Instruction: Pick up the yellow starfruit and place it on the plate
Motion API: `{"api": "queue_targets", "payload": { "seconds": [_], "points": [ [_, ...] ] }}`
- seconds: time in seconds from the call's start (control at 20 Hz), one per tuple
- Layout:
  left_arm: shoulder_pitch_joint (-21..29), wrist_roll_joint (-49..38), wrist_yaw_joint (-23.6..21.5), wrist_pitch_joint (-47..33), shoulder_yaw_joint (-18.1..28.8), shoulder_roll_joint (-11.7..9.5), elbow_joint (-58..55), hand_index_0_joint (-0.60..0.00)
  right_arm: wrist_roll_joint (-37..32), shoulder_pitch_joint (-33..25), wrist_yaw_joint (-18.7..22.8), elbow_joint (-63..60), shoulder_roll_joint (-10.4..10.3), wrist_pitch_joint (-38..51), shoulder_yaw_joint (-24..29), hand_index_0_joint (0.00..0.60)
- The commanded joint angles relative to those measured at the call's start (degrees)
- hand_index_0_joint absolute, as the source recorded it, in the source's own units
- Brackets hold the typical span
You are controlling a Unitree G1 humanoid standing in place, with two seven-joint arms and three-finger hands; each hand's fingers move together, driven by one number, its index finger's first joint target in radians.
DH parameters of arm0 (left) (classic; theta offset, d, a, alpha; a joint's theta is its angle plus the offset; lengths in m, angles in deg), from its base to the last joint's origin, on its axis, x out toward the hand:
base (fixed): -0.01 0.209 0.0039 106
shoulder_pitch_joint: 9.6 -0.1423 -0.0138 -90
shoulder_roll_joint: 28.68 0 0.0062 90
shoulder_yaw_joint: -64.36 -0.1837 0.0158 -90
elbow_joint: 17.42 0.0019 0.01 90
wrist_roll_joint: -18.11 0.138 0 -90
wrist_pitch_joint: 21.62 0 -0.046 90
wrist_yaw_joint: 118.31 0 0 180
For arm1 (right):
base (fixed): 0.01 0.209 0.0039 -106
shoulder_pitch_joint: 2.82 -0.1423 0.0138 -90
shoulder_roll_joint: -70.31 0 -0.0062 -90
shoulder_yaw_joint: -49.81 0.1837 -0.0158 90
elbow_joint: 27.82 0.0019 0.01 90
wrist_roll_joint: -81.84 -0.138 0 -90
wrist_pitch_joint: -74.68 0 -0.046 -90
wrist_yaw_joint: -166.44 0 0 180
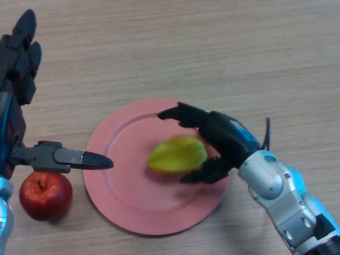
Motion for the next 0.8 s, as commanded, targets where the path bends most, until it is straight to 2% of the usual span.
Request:
{"api": "queue_targets", "payload": {
  "seconds": [0.05,0.15,0.25,0.3,0.45,0.5,0.55,0.6,0.7,0.8],
  "points": [
    [1.7,-1.2,-3.0,-8.8,3.0,-1.3,-3.1,0.0,-1.8,-3.6,2.3,2.9,0.1,5.2,2.6,0.0],
    [2.3,-0.8,-3.7,-9.4,2.2,-1.2,-2.5,0.0,-3.3,-3.3,1.7,4.2,0.1,5.3,3.9,0.0],
    [2.6,-0.7,-4.2,-9.9,1.6,-1.1,-2.0,0.0,-4.0,-2.0,-0.7,7.8,0.1,5.4,7.6,0.0],
    [2.9,-0.5,-4.6,-9.5,1.2,-1.1,-1.8,0.0,-6.0,-0.5,-4.1,12.1,0.1,2.5,10.2,0.0],
    [3.1,0.1,-4.5,-9.4,0.5,-1.1,-1.5,0.0,-10.6,2.4,-7.6,20.0,0.1,-1.6,16.0,0.0],
    [2.9,0.1,-4.0,-10.0,0.4,-1.1,-1.1,0.0,-14.8,4.2,-8.2,24.5,0.1,-4.9,17.9,0.0],
    [2.6,0.0,-3.4,-9.9,0.3,-1.1,-0.9,0.0,-18.1,5.9,-8.0,27.9,0.3,-7.4,18.7,0.0],
    [2.7,-0.1,-2.7,-8.6,-0.1,-1.1,-0.9,0.0,-24.4,8.6,-7.5,34.2,0.5,-13.9,19.7,0.0],
    [2.6,0.7,-1.9,-8.9,-0.6,-0.9,-0.4,0.0,-31.5,11.7,-4.8,41.7,1.2,-19.8,21.0,0.0],
    [2.2,1.4,-1.7,-9.2,-0.3,-0.8,-0.2,0.0,-35.6,13.9,-3.4,48.8,2.6,-25.0,21.6,0.0]
  ]
}}
